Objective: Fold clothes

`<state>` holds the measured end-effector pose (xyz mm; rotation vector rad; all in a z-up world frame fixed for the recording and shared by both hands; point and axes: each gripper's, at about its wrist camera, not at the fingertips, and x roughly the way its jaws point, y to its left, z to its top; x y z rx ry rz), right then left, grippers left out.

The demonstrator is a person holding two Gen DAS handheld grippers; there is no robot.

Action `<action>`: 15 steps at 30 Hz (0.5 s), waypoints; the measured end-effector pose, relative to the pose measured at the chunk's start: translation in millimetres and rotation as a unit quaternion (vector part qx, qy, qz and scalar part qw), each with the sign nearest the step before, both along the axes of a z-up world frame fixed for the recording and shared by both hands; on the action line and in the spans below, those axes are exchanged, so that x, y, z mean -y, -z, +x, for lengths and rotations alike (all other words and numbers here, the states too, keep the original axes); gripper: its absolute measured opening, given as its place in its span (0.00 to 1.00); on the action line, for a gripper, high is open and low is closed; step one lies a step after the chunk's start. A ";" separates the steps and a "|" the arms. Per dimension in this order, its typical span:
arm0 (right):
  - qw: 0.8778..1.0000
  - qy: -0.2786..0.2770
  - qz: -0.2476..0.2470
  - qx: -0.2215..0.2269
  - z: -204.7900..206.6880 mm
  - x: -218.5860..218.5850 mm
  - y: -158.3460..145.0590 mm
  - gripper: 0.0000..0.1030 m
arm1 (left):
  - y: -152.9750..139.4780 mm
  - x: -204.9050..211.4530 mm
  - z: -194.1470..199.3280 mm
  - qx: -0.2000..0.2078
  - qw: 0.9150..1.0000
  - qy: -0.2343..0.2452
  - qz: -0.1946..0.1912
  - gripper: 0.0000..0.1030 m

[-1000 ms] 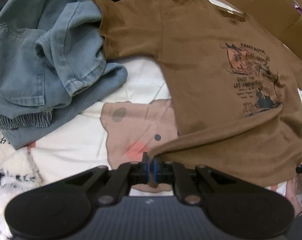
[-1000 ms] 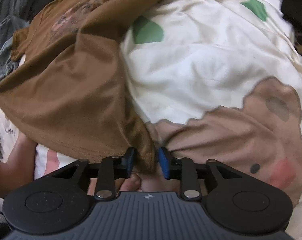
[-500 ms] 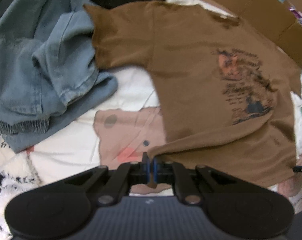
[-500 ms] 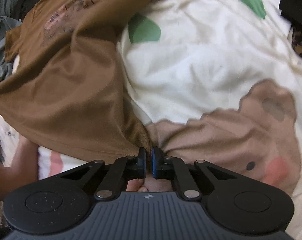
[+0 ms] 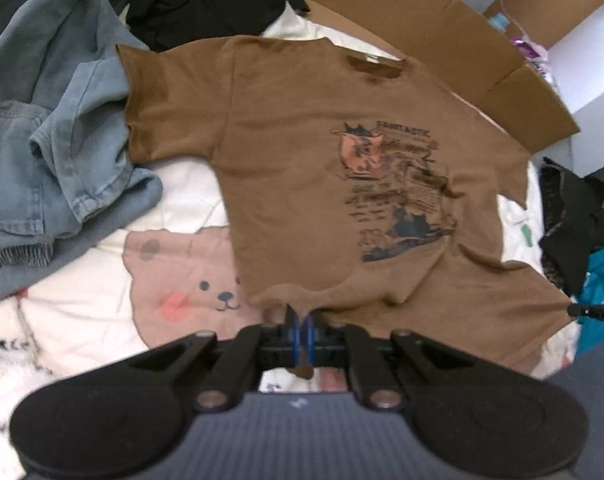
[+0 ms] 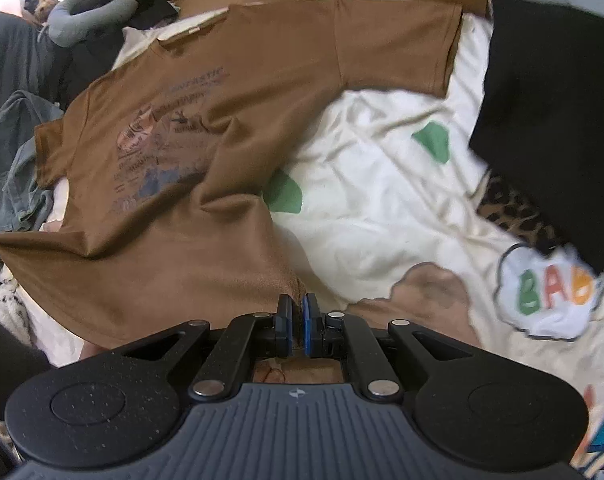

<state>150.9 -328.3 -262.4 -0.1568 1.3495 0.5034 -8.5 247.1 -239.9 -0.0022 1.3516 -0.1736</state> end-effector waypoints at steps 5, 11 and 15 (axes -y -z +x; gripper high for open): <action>1.000 -0.001 -0.017 0.012 -6.6 10.1 -25.3 0.03 | -0.1 -0.1 -18.4 -0.017 1.000 -0.011 -0.022 0.03; 0.999 0.017 -0.050 0.001 -18.0 36.8 -16.3 0.03 | 40.1 0.2 -48.0 -0.075 0.997 -0.021 -0.024 0.03; 0.997 0.031 -0.070 -0.022 -27.9 51.1 12.0 0.03 | 69.6 -5.8 -63.8 -0.107 0.993 -0.035 -0.017 0.03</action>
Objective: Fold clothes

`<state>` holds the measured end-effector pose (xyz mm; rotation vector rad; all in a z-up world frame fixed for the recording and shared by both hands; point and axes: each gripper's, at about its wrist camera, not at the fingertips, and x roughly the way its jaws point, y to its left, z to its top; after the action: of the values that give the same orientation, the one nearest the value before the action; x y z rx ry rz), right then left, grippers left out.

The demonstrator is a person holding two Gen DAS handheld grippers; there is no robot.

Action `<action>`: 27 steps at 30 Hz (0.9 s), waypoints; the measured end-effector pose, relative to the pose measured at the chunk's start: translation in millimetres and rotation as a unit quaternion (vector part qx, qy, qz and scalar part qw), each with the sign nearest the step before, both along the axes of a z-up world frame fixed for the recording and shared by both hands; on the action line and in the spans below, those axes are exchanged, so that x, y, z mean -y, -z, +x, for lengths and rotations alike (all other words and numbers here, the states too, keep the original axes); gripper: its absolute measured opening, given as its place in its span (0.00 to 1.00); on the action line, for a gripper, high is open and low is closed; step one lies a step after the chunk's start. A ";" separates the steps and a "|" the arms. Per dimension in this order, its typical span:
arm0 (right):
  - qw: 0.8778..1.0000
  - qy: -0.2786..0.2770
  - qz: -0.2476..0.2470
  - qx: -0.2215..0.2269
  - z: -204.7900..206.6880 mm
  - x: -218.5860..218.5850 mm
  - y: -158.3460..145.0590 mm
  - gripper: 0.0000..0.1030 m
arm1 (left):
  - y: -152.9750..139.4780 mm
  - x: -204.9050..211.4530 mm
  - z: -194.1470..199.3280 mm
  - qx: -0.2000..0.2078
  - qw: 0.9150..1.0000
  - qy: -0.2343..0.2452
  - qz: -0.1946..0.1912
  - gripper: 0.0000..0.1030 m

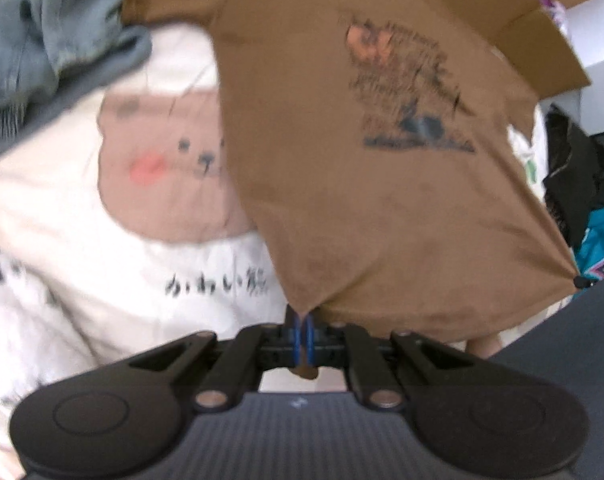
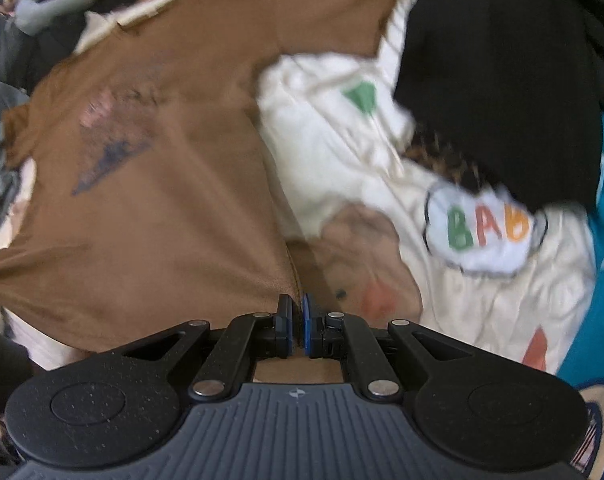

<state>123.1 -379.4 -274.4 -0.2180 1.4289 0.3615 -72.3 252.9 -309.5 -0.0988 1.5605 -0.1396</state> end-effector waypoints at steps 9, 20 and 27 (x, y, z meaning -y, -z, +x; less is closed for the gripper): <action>0.998 0.039 -0.014 -0.037 -15.7 15.4 58.3 0.03 | 46.5 -12.0 -12.2 -0.053 0.997 -0.039 0.028 0.03; 0.997 0.065 -0.004 -0.035 -20.6 32.1 95.2 0.03 | 88.0 -14.1 -28.1 -0.080 0.994 -0.057 0.050 0.03; 0.995 0.093 0.024 -0.034 -33.1 46.6 115.9 0.04 | 104.8 -25.7 -43.6 -0.078 0.992 -0.086 0.039 0.04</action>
<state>90.0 -425.9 -390.3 -0.0321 1.4930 0.2525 -115.9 278.6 -414.3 -0.1864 1.7040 0.0674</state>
